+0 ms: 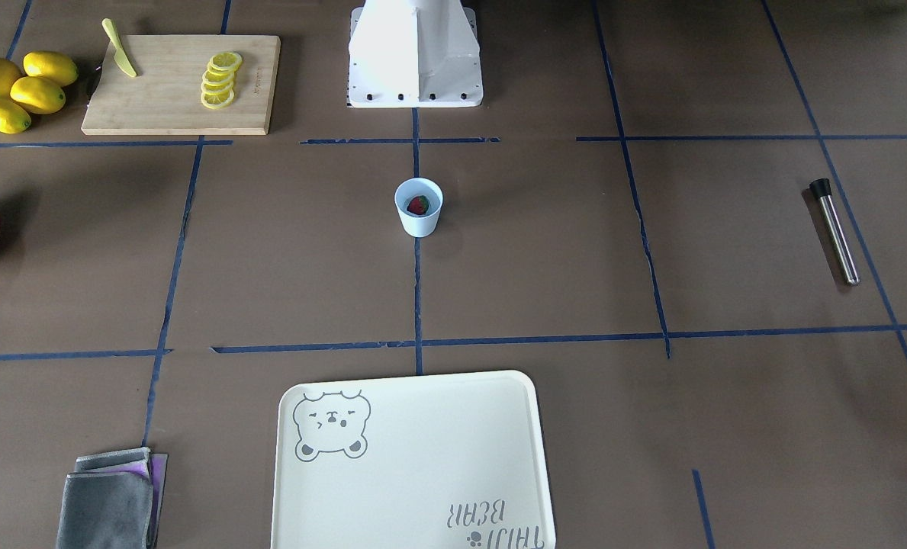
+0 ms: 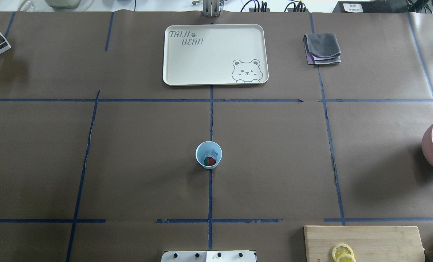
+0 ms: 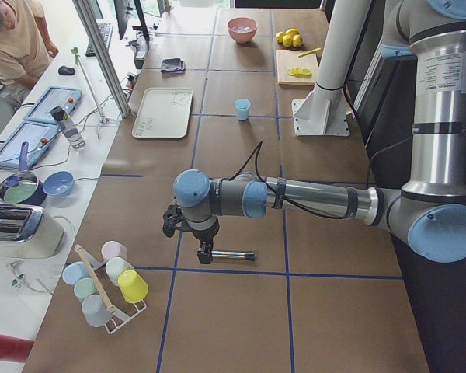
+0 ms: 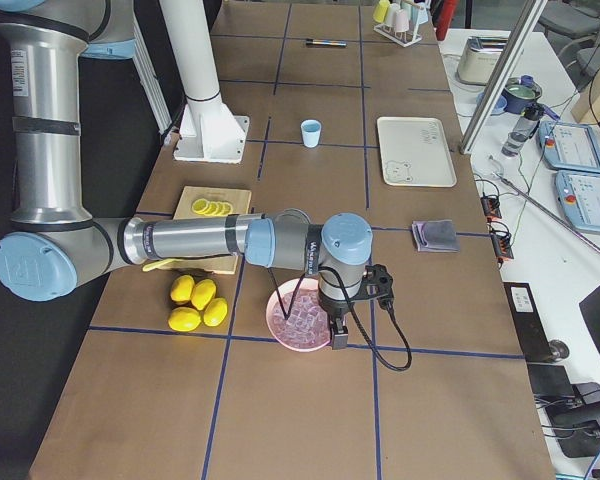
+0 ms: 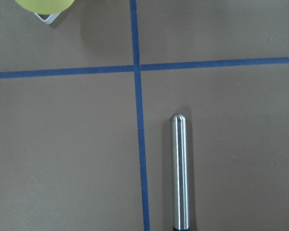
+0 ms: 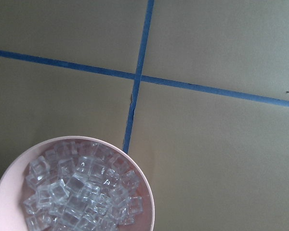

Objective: Mash ice and strawberries in cup

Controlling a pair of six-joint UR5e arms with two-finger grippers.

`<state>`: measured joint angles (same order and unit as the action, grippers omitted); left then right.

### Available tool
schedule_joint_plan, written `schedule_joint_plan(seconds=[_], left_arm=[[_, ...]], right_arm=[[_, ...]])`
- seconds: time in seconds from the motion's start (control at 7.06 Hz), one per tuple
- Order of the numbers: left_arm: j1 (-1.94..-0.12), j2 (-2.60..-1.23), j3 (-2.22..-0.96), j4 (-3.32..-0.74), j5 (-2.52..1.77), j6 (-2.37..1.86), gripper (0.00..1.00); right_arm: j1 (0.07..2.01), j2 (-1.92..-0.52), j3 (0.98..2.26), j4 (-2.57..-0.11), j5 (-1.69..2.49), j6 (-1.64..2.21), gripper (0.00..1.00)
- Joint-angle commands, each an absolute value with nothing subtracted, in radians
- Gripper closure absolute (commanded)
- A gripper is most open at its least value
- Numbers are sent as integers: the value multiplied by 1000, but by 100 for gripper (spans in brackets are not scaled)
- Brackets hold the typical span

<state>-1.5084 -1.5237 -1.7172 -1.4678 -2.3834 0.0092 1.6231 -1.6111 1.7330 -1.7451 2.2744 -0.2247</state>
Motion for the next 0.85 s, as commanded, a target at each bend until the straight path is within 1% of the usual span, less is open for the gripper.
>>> schedule_joint_plan(seconds=[0.0, 0.71], left_arm=[[-1508, -1531, -1712, -1468, -2388, 9, 0], [-1509, -1525, -1710, -1465, -2378, 11, 0]], right_arm=[[1623, -1611, 1724, -1746, 2276, -224, 1], [1621, -1611, 1707, -1723, 2275, -225, 1]])
